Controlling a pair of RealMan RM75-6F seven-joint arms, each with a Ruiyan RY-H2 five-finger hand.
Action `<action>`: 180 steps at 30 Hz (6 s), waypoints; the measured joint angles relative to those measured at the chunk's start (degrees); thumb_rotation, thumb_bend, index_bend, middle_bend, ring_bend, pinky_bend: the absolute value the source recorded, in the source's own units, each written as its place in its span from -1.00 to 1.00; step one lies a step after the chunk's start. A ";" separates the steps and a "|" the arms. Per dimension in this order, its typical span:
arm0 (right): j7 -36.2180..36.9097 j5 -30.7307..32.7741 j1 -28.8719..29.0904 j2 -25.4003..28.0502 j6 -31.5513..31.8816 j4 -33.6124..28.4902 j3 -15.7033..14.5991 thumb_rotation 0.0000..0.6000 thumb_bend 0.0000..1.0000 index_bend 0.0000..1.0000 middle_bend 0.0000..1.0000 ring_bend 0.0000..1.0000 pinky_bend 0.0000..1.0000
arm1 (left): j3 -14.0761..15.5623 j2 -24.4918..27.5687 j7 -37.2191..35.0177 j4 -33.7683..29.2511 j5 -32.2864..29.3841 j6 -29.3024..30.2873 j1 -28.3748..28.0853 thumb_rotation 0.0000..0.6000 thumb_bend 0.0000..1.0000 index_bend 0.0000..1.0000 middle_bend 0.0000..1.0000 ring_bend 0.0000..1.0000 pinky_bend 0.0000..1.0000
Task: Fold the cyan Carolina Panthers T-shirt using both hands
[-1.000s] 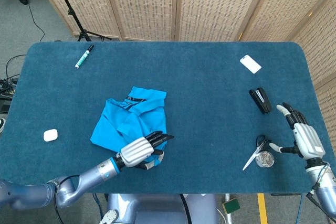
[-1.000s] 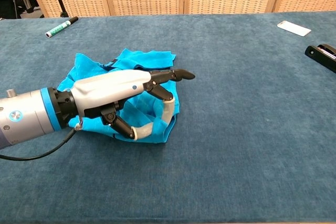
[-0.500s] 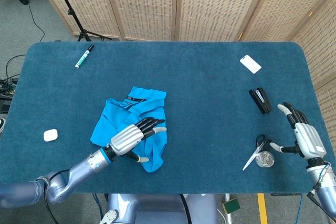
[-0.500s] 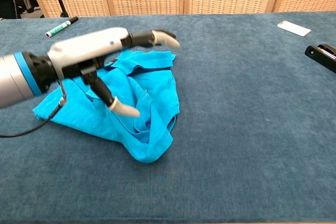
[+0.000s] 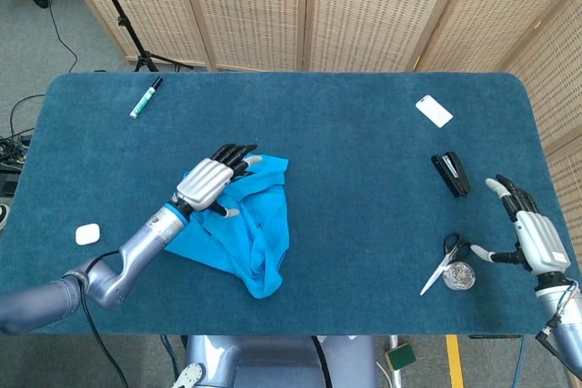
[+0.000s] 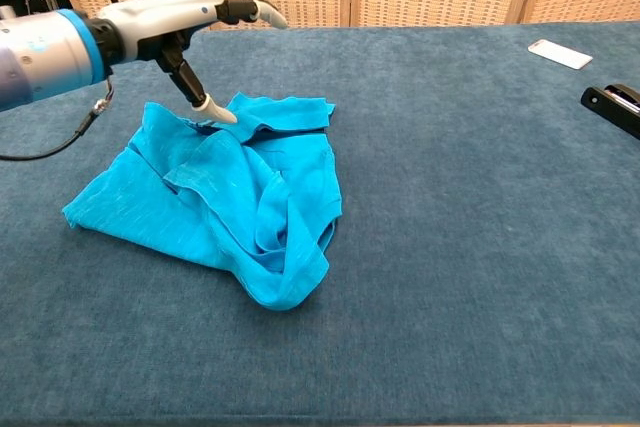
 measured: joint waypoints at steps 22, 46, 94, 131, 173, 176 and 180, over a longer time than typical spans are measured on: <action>-0.22 0.54 0.56 -0.49 -1.37 0.80 -0.05 1.00 -1.00 -1.00 -1.00 -1.00 -1.00 | -0.62 -10.28 -3.28 16.50 -1.66 -7.25 -4.72 1.00 -0.65 -0.75 -1.00 -1.00 -1.00; 1.07 1.58 0.86 -0.48 -2.63 1.75 0.26 1.00 -1.00 -1.00 -1.00 -1.00 -1.00 | -0.92 -18.05 -7.68 31.97 -0.21 -8.17 -7.26 1.00 -0.38 -0.51 -1.00 -1.00 -1.00; 1.35 1.64 0.92 -0.33 -3.27 1.71 0.32 1.00 -1.00 -1.00 -1.00 -1.00 -1.00 | 10.42 -4.32 -22.29 22.45 13.40 9.43 -2.81 1.00 -0.64 -0.82 -1.00 -1.00 -1.00; 1.65 1.92 0.97 -0.18 -3.64 1.87 0.38 1.00 -1.00 -1.00 -1.00 -1.00 -1.00 | 18.15 -5.24 -20.54 22.09 20.97 15.34 6.44 1.00 -0.41 -0.42 -1.00 -1.00 -1.00; 2.64 1.56 1.01 0.20 -3.78 1.71 0.30 1.00 -1.00 -1.00 -1.00 -1.00 -1.00 | 14.82 -13.00 -22.67 31.31 19.91 17.36 5.10 1.00 -0.03 0.30 -1.00 -1.00 -1.00; 2.72 1.50 0.95 0.27 -3.68 1.65 0.30 1.00 -1.00 -1.00 -1.00 -1.00 -1.00 | 14.26 -12.96 -21.62 31.10 19.94 17.80 4.52 1.00 -0.03 0.35 -1.00 -1.00 -1.00; 2.85 1.31 0.92 0.37 -3.56 1.52 0.29 1.00 -1.00 -1.00 -1.00 -1.00 -1.00 | 13.06 -12.96 -19.46 30.52 19.87 18.20 3.33 1.00 -0.03 0.38 -1.00 -1.00 -1.00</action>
